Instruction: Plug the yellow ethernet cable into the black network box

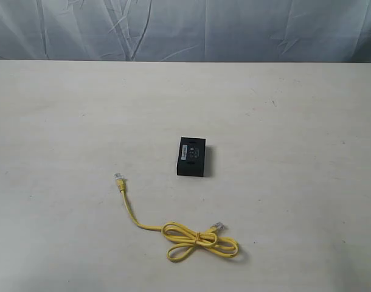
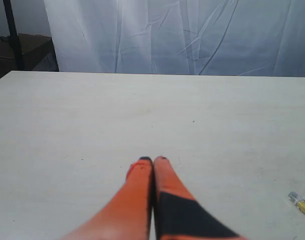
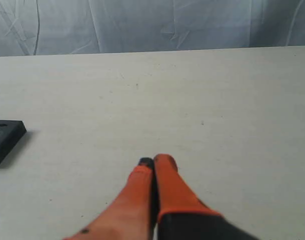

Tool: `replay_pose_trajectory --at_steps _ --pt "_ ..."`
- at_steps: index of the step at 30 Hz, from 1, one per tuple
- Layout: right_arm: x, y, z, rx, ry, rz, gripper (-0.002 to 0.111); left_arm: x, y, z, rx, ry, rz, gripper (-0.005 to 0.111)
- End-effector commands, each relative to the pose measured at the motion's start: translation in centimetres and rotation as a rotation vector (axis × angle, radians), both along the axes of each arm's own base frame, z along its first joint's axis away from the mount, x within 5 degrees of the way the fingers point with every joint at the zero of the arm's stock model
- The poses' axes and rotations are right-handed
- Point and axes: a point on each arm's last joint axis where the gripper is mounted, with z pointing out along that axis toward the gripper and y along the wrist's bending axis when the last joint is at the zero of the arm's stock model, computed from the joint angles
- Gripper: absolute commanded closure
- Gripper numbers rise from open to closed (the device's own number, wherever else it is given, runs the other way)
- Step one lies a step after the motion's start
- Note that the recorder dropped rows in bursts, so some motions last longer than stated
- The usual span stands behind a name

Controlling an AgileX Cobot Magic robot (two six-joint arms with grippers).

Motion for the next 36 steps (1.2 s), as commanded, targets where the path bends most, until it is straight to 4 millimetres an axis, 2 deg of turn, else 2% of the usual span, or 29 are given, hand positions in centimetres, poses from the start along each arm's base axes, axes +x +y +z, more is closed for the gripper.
replay_pose_trajectory --at_steps 1,8,20,29,34,36 --pt "0.0 0.0 0.1 0.001 -0.017 -0.003 0.108 0.0 0.0 0.0 0.0 -0.013 0.001 0.107" --pt "0.1 0.0 0.4 0.004 -0.053 -0.005 0.108 0.0 0.0 0.0 0.0 -0.013 0.001 0.107" --pt "0.3 -0.1 3.3 0.024 -0.368 -0.015 0.108 0.0 0.0 0.0 0.0 -0.013 0.001 0.107" --pt "0.2 -0.1 3.9 0.038 -0.44 -0.019 0.108 0.0 0.0 0.0 0.01 -0.014 0.0 0.107" --pt "0.3 -0.1 3.7 0.036 -0.412 -0.018 0.108 0.0 0.0 0.0 0.01 -0.014 0.0 0.107" --pt "0.2 -0.1 4.3 0.033 -0.385 -0.016 0.108 0.0 0.0 0.0 0.01 -0.014 0.0 0.107"
